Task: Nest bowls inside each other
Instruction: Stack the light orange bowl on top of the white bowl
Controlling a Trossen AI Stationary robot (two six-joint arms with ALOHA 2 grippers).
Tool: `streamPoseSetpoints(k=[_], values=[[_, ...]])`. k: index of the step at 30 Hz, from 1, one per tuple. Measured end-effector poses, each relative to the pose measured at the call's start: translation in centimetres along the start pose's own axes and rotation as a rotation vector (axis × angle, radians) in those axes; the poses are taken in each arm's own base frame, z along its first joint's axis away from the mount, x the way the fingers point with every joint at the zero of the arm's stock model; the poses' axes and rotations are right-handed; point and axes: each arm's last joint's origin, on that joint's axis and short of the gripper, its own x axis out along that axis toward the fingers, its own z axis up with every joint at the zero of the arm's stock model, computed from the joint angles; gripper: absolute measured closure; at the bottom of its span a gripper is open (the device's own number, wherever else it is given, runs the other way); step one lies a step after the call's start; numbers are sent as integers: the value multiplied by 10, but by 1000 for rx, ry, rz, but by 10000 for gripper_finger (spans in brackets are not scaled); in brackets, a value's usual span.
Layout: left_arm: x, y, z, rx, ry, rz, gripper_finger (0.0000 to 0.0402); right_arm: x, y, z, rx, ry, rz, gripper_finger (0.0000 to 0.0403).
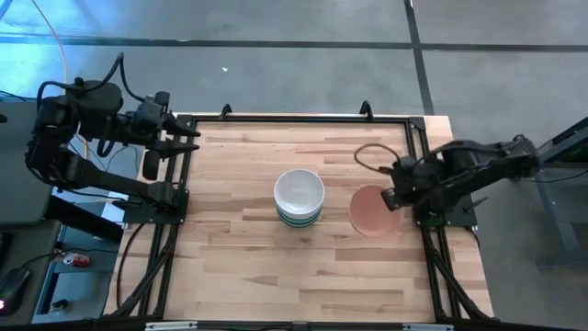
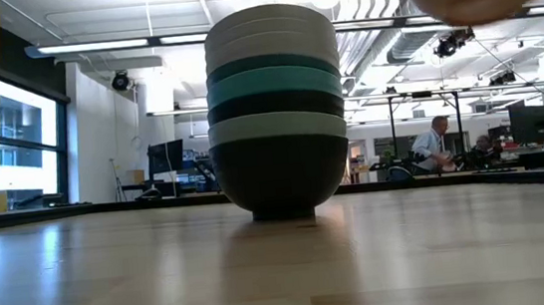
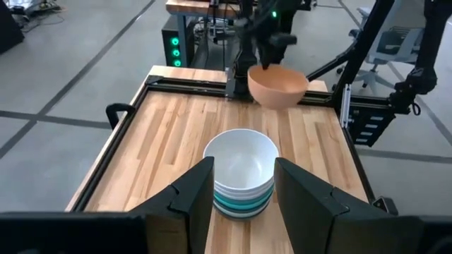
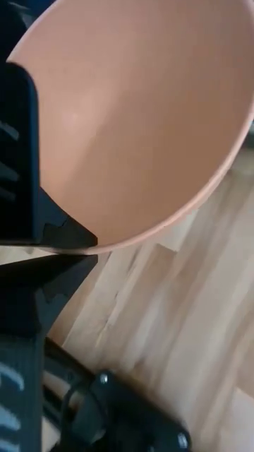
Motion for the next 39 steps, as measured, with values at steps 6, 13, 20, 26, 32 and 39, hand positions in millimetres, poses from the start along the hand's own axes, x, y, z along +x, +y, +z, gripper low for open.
streamPoseSetpoints(k=[6,13,20,26,32,39], values=[[0,0,-4,-2,43,1,263,-35,26,22,-18,-41,48,403],[0,0,-7,-5,76,2,263,-50,60,54,-56,-39,118,403],[-7,0,-13,-6,105,7,263,-43,94,86,-122,-8,140,403],[-16,0,-19,-6,105,7,263,-30,116,112,-152,-6,140,403],[-32,0,-25,-4,74,6,266,-16,127,133,-139,-5,115,403],[-48,-1,-31,0,31,5,270,-3,127,149,-106,-1,78,403]])
